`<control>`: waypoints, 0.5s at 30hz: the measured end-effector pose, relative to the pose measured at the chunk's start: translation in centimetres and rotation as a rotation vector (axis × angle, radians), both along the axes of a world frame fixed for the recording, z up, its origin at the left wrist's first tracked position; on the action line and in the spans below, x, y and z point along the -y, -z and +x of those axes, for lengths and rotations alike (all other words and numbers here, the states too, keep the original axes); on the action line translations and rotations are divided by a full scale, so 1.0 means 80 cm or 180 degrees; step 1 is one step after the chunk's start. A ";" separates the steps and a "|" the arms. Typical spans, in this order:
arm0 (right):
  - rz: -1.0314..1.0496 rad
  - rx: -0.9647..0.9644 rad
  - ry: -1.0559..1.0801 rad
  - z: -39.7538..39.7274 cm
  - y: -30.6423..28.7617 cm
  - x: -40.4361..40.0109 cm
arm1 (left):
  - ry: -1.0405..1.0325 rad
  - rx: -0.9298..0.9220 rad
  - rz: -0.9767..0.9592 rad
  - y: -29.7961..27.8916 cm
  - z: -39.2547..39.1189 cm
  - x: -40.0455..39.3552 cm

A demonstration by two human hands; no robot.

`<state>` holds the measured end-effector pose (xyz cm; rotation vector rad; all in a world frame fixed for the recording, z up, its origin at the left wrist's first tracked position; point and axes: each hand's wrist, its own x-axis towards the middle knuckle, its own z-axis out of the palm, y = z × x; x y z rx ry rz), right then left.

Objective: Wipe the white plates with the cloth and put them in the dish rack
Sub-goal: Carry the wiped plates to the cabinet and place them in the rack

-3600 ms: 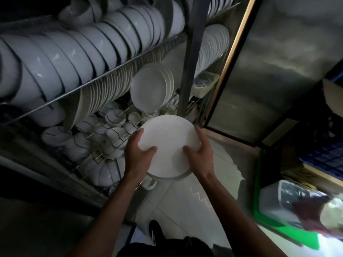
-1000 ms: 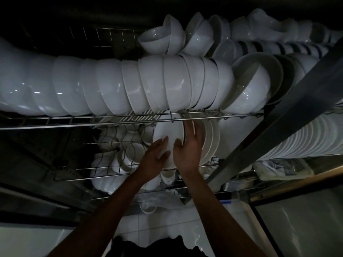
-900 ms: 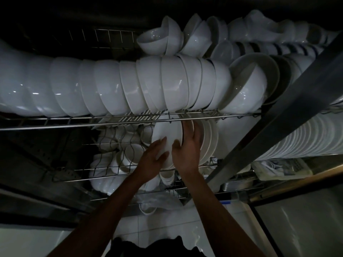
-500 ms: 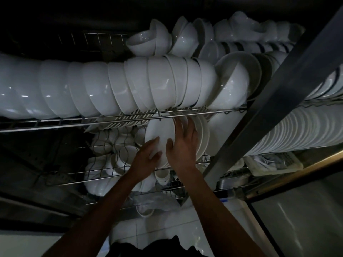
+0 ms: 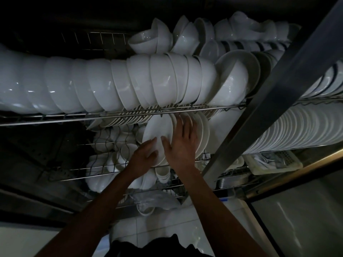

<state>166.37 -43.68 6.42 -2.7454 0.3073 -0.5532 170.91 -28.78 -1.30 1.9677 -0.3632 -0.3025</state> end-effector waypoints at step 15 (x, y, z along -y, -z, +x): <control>-0.0230 -0.0083 -0.0430 -0.007 0.008 -0.003 | -0.0273 0.0131 0.0203 -0.003 -0.002 -0.006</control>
